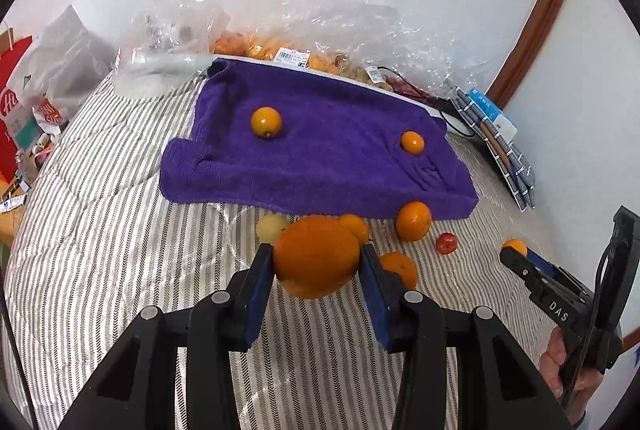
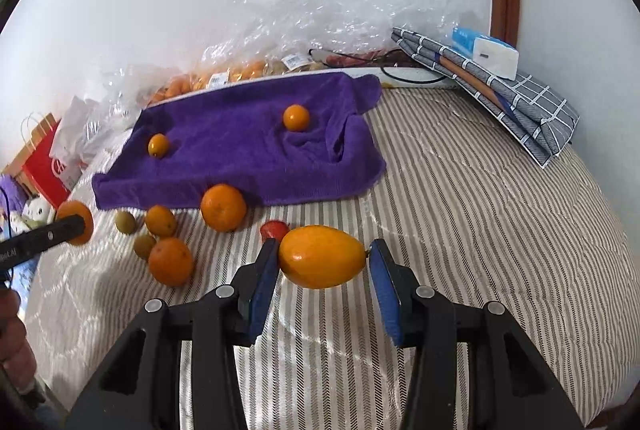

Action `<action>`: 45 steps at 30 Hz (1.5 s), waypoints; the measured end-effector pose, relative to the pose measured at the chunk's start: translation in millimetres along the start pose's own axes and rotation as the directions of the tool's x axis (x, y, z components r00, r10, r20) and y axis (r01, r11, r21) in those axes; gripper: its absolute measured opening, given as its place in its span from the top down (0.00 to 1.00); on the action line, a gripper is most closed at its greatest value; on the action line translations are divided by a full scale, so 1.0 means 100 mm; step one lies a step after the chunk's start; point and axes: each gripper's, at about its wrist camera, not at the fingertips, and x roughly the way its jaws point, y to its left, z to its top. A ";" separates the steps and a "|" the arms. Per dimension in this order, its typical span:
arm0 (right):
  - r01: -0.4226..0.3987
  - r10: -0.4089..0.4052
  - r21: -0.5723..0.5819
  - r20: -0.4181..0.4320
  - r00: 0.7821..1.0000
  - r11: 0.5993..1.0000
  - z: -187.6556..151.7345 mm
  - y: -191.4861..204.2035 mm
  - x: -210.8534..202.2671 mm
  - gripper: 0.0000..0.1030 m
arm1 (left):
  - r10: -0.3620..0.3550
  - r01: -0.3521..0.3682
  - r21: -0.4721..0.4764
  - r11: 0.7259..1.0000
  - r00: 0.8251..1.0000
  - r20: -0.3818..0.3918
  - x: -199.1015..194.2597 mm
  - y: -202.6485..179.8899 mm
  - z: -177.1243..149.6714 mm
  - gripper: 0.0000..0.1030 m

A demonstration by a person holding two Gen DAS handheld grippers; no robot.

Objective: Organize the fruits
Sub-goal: 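Lift and carry the large orange and oval fruit over the towel, then lower both fruits onto the towel beside the small oranges and open both tools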

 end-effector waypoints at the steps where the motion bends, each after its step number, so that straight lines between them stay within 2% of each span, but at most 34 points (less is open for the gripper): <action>1: 0.003 -0.003 0.006 0.002 1.000 1.000 0.02 -0.01 -0.02 0.56 | -0.004 0.004 0.000 1.000 1.000 0.002 -0.01 0.00 0.01 0.60; 13: 0.035 -0.035 0.008 0.046 0.998 0.999 0.22 -0.01 -0.19 0.56 | -0.012 0.013 -0.005 1.000 0.999 0.038 -0.17 0.01 0.19 0.60; 24: 0.010 -0.008 -0.014 0.093 0.996 1.000 0.46 0.09 -0.22 0.56 | 0.006 -0.006 -0.002 1.000 0.998 0.066 -0.21 0.04 0.40 0.60; 38: -0.008 0.014 -0.047 0.132 0.991 0.999 0.86 0.19 0.14 0.56 | 0.053 -0.053 -0.007 0.999 0.994 0.099 -0.02 0.15 0.83 0.60; 45: -0.007 0.010 -0.032 0.105 0.994 0.999 0.96 0.12 0.46 0.56 | 0.060 -0.058 -0.031 0.998 0.997 0.054 0.35 0.28 1.01 0.60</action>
